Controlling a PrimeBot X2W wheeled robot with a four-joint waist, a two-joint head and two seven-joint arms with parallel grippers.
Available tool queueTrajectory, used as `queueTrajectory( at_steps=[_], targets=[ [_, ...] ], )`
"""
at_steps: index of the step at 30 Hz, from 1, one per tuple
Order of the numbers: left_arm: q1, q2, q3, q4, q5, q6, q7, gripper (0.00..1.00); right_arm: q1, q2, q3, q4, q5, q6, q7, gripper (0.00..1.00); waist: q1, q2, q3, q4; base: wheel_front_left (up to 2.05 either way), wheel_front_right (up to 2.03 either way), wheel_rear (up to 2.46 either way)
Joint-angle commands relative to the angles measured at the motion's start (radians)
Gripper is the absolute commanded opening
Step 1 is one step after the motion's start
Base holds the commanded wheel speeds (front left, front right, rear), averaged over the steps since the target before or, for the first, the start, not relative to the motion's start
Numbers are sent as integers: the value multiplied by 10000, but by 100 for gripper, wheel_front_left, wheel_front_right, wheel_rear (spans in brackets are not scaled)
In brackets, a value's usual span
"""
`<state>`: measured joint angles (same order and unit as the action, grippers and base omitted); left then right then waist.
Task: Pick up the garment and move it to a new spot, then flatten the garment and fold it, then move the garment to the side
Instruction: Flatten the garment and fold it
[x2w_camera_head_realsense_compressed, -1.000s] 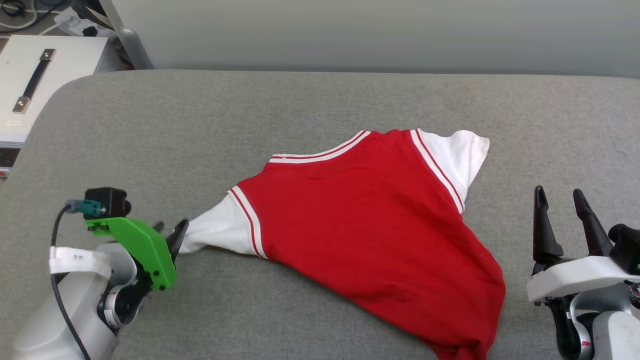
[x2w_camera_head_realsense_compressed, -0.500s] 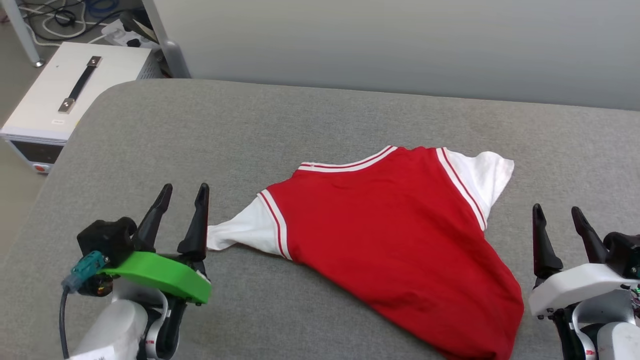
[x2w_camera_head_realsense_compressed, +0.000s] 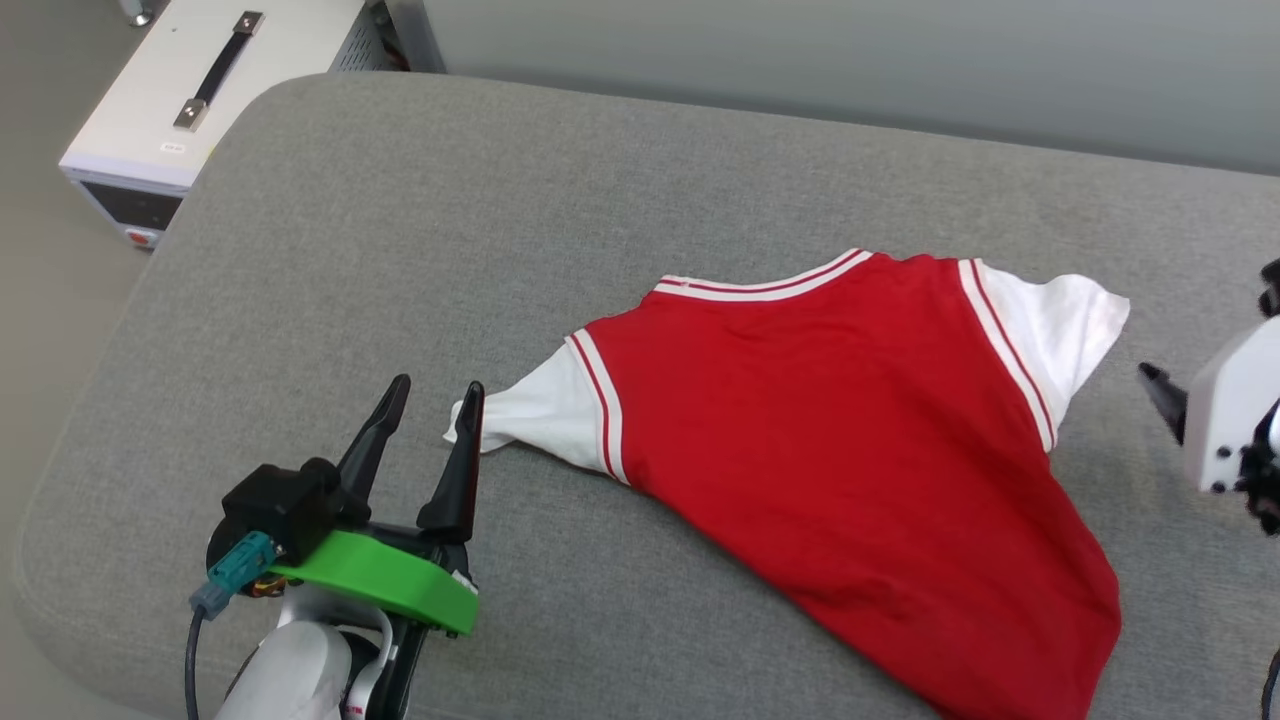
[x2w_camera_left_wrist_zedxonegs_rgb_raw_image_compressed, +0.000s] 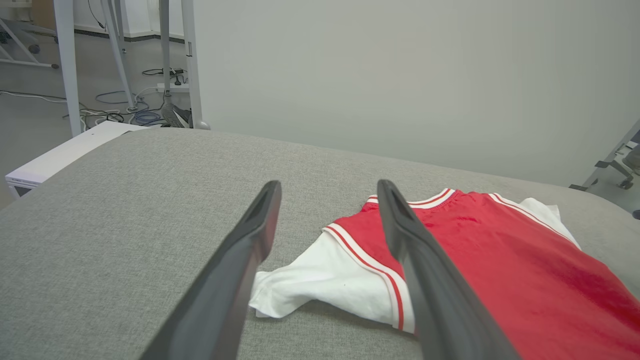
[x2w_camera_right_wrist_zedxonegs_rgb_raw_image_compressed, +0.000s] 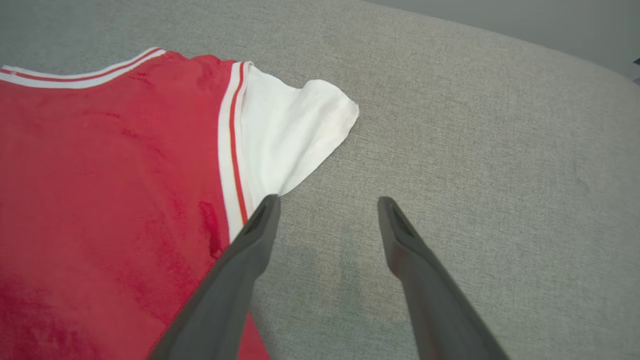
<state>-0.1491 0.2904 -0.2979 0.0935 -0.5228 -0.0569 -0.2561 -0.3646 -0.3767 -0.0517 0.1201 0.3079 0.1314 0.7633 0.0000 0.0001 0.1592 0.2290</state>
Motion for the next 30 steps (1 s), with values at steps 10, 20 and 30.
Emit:
queueTrajectory(
  at_steps=[10,20,30],
  targets=[
    [-890,-873,503,53,605,-541,-56,100,-3097,-1050,1,2262,206,-7,2126,100,0,-1,1865,1198,0,0,0],
    [-1126,-1338,774,123,891,-712,-56,100,-3851,-1437,664,4034,140,-7,1792,100,0,-1,2294,1515,0,0,0],
    [-1118,-1454,1023,369,1029,-735,-57,100,-3354,-1538,1616,4431,693,-7,1973,0,0,-1,2220,1442,0,0,0]
  ],
)
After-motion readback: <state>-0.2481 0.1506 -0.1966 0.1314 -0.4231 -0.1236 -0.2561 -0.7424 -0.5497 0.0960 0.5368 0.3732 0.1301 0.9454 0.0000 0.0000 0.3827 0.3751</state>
